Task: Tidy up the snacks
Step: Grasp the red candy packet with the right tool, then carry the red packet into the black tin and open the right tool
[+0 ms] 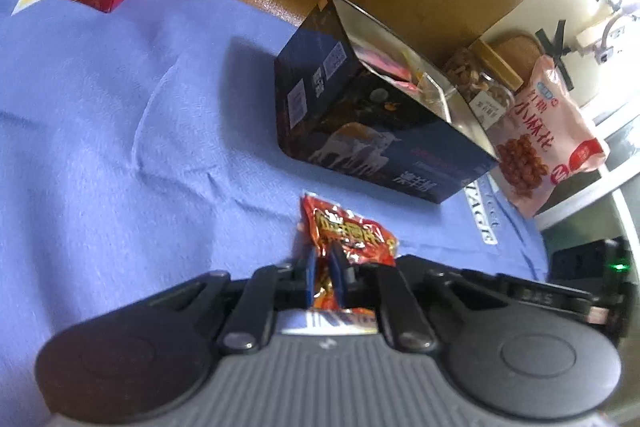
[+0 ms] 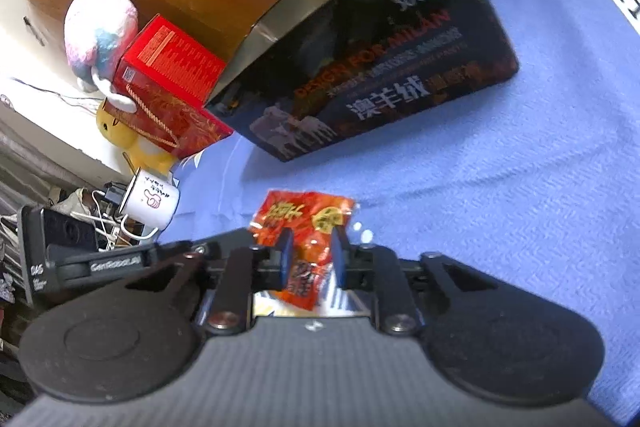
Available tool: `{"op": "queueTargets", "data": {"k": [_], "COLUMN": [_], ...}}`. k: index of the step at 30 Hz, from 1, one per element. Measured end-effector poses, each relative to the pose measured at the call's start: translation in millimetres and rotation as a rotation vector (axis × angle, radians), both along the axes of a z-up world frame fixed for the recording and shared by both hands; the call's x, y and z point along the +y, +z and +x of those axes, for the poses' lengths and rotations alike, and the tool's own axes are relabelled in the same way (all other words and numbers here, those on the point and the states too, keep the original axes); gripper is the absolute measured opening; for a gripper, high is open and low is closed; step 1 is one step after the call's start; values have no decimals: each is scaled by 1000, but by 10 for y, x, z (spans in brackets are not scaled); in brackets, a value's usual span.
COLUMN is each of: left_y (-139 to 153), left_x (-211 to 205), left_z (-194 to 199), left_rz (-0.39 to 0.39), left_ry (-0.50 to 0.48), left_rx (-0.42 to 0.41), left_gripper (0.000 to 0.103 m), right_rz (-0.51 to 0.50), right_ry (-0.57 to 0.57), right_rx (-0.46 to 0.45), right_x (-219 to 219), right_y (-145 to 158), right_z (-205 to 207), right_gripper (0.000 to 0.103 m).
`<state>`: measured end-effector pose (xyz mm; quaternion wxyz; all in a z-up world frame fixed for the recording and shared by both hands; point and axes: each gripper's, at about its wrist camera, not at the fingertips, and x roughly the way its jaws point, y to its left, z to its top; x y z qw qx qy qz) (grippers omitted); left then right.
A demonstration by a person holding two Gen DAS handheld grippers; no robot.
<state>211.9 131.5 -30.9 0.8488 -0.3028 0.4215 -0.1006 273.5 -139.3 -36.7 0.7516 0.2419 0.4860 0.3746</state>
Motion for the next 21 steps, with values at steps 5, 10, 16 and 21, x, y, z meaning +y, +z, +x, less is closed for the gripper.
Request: {"op": "queueTargets", "data": {"k": [5, 10, 16, 21], "left_y": [-25, -74, 214, 574], "left_x": [0, -147, -195, -259], "left_z": [-41, -39, -71, 129], "left_rz": [-47, -52, -50, -27], "left_ry": [13, 20, 5, -6], "left_rx": [11, 34, -37, -109], "left_gripper": [3, 3, 3, 3], "right_rz": [79, 39, 58, 91], "right_ry": [-39, -20, -32, -64], "right_rx": [59, -3, -94, -164], "right_x": [-103, -9, -86, -132], "right_y": [-69, 48, 261, 529], "right_z": [-33, -151, -218, -94], "right_gripper": [25, 20, 18, 18]}}
